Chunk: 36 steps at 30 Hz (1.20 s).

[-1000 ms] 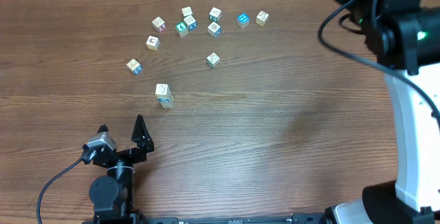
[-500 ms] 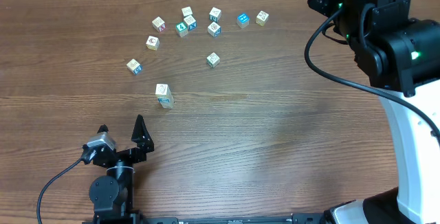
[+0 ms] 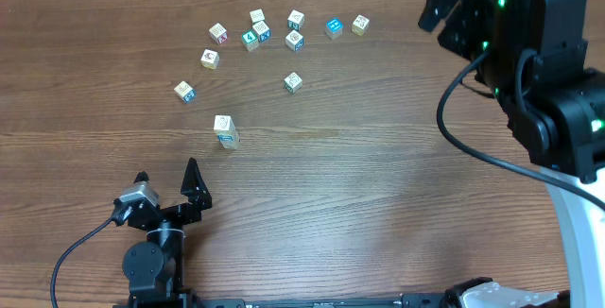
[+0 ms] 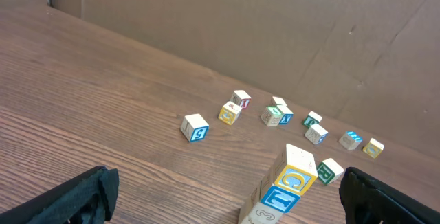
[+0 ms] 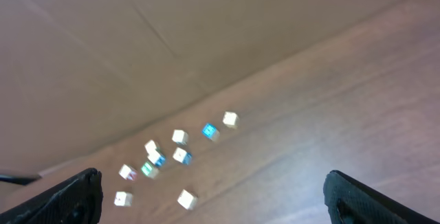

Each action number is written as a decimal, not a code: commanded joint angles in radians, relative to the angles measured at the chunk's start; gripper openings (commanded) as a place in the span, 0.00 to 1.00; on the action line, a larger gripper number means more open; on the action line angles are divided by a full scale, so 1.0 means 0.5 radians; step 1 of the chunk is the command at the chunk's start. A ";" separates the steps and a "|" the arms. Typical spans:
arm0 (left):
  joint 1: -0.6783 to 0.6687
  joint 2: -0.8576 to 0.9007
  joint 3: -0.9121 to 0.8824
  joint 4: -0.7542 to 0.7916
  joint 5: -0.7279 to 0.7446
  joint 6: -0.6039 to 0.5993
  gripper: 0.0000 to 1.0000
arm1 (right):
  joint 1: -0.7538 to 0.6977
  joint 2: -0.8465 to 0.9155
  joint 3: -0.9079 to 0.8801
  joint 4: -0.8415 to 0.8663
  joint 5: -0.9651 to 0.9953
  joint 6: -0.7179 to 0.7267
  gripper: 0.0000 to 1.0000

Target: Form a tower

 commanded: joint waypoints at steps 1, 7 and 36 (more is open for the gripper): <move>0.012 -0.019 -0.007 0.003 0.010 -0.013 1.00 | 0.006 -0.053 -0.062 -0.055 0.014 -0.002 1.00; 0.012 -0.019 -0.007 0.003 0.010 -0.013 1.00 | 0.006 -0.047 -0.063 -0.140 0.014 -0.002 1.00; 0.012 -0.019 -0.007 0.004 0.009 -0.013 1.00 | 0.006 -0.011 -0.076 -0.146 0.014 -0.002 1.00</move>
